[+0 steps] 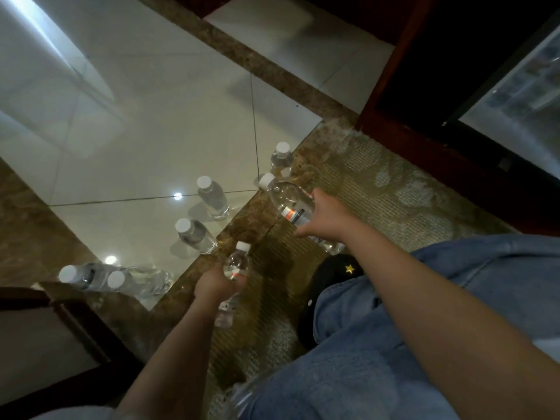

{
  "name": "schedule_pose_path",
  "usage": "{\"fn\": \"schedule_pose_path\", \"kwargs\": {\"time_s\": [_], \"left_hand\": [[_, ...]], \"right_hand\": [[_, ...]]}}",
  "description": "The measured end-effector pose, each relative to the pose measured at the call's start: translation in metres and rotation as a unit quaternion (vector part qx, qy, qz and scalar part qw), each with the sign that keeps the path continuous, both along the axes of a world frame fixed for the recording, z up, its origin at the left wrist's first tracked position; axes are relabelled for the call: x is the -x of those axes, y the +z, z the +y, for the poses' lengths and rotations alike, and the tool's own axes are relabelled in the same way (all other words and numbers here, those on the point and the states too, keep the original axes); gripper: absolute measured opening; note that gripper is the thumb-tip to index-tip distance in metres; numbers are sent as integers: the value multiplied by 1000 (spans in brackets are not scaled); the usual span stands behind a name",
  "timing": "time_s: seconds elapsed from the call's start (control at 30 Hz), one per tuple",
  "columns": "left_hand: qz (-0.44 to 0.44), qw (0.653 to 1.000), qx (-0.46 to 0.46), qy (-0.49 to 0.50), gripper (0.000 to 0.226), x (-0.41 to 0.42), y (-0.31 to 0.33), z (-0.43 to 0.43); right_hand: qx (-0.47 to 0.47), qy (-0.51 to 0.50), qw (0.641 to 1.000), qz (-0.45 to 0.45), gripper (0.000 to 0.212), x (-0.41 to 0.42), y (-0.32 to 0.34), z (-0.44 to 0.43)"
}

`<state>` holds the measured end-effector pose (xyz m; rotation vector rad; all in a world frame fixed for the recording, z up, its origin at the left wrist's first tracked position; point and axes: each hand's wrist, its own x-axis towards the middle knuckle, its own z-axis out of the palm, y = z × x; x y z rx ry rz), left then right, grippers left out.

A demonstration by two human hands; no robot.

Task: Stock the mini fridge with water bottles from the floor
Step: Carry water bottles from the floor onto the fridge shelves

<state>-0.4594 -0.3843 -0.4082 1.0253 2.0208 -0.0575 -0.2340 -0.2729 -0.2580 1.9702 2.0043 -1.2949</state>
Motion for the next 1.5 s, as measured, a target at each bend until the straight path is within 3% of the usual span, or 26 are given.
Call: {"fn": "schedule_pose_path", "kwargs": {"time_s": [0.2,0.3,0.37,0.5,0.7,0.9,1.07,1.17,1.3,1.5], "left_hand": [[-77,994,-75,-24,60,-44,51,52],[-102,985,-132,-39,39,-69,91,76],[-111,979,-166,-49,42,-86,119,94],[-103,960,-250,-65,57,-122,174,134],[-181,915,-350,-90,53,-211,271,185],[-266,868,-400,-128,45,-327,333,203],[-318,850,-399,-132,42,-419,332,203],[-314,854,-392,-138,48,-461,313,212],[-299,862,-386,-133,68,-504,281,240],[-298,871,-374,-111,51,-540,226,292]], "right_hand": [[-51,-80,994,60,88,-20,27,0],[-95,-136,982,94,91,-31,46,2],[-134,-173,969,117,88,-41,65,4],[-207,-256,927,181,77,-79,115,15],[-324,-340,850,237,49,-174,177,16],[-359,-427,794,242,52,-272,186,2],[-370,-489,753,238,46,-341,165,-11],[-358,-501,758,216,41,-376,142,-8],[-323,-509,774,196,59,-415,111,18],[-317,-512,781,163,64,-459,70,86]]}}
